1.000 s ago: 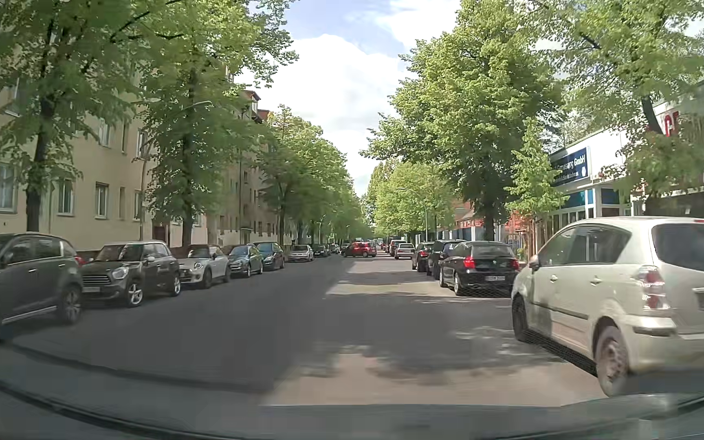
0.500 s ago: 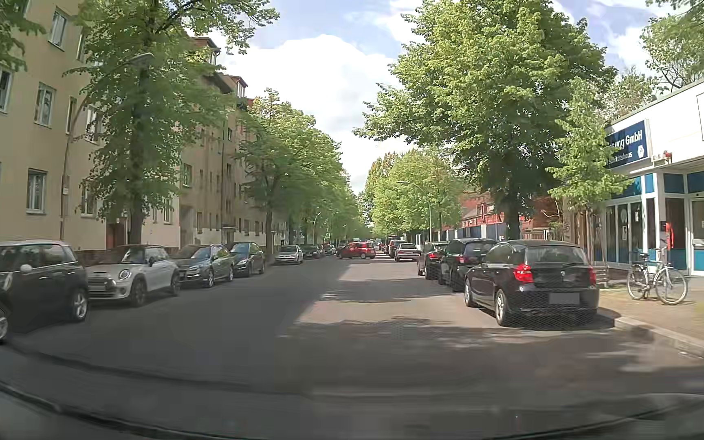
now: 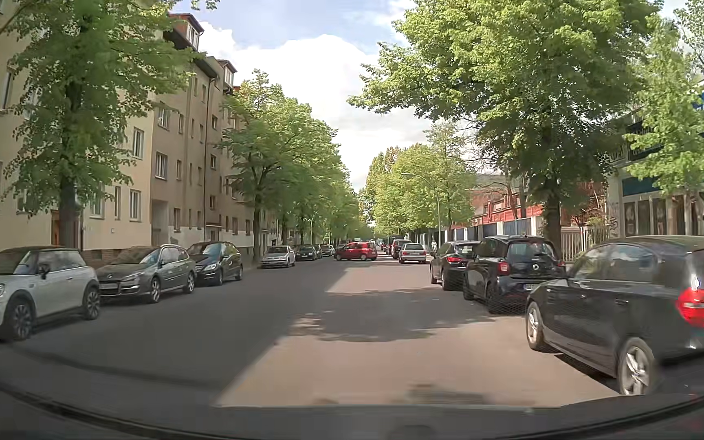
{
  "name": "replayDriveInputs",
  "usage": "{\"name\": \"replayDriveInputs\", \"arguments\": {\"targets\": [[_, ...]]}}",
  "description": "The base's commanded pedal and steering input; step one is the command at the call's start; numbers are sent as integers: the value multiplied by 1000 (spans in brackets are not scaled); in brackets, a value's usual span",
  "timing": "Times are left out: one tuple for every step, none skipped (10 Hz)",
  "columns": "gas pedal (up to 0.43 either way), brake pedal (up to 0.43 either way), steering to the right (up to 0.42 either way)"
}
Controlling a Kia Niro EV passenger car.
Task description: Follow the waypoints while adhering to traffic rules and regulations
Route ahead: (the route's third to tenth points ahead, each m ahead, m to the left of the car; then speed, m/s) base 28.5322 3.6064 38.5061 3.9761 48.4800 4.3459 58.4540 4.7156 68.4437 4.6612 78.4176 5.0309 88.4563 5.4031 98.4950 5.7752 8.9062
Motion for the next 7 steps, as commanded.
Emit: {"name": "replayDriveInputs", "arguments": {"targets": [[0,262,-7],[0,262,-7],[0,268,-5],[0,268,-5],[0,268,-5],[0,268,-5],[0,268,-5]]}}
